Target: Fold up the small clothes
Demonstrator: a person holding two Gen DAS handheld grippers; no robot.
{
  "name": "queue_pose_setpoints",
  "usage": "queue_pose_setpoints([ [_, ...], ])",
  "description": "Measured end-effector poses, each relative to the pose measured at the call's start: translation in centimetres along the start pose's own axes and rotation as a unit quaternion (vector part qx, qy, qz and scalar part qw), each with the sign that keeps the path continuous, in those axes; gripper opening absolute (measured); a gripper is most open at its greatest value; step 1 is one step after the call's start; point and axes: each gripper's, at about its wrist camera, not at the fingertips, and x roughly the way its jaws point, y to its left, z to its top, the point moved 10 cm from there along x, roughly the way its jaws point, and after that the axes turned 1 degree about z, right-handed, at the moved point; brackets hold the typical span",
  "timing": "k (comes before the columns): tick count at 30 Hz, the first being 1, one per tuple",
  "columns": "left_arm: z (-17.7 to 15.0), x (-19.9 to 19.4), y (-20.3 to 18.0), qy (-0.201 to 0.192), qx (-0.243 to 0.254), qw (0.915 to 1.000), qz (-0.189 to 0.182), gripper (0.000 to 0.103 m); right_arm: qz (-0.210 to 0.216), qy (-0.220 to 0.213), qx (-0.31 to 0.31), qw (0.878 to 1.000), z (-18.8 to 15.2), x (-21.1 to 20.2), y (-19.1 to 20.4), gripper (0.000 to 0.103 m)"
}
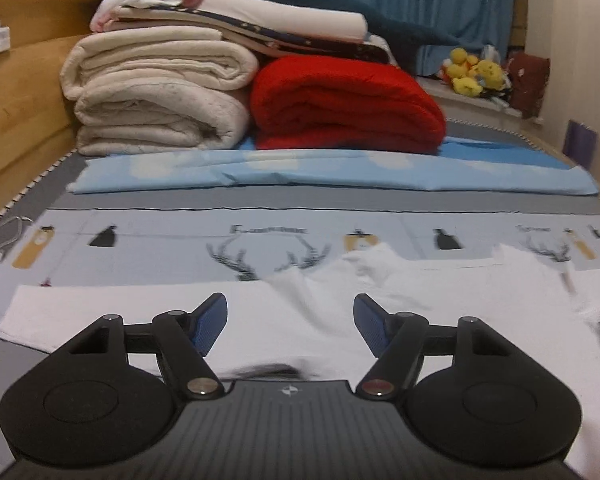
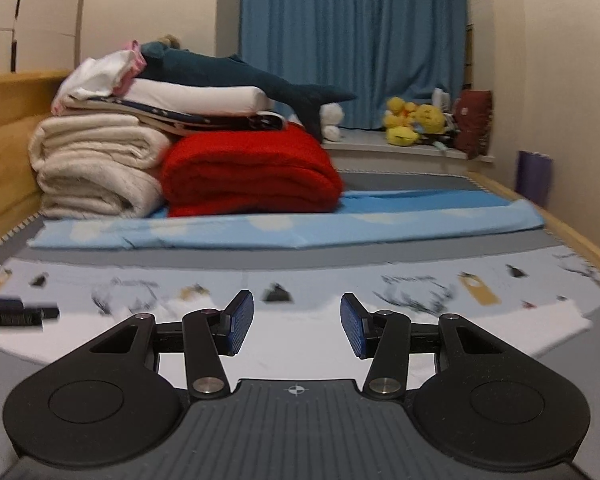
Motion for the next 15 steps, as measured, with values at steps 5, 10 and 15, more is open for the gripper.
queue_pose_setpoints([
  [5,0.1,1.7,3.9,0.012,-0.031,0.9993,0.018,0.067,0.031,0.004,-0.021,0.999,1.9,4.8,3.5,0.050],
  [10,-0.7,3.6,7.0,0.039,-0.064,0.9966,0.032,0.045,0.053,-0.002,-0.027,0.998,3.1,8.4,4.6,0.050],
  [15,-1.5,5.4,8.6,0.053,-0.071,0.9948,0.051,0.041,0.040,0.038,0.007,0.998,1.2,11.5,3.0,0.041],
])
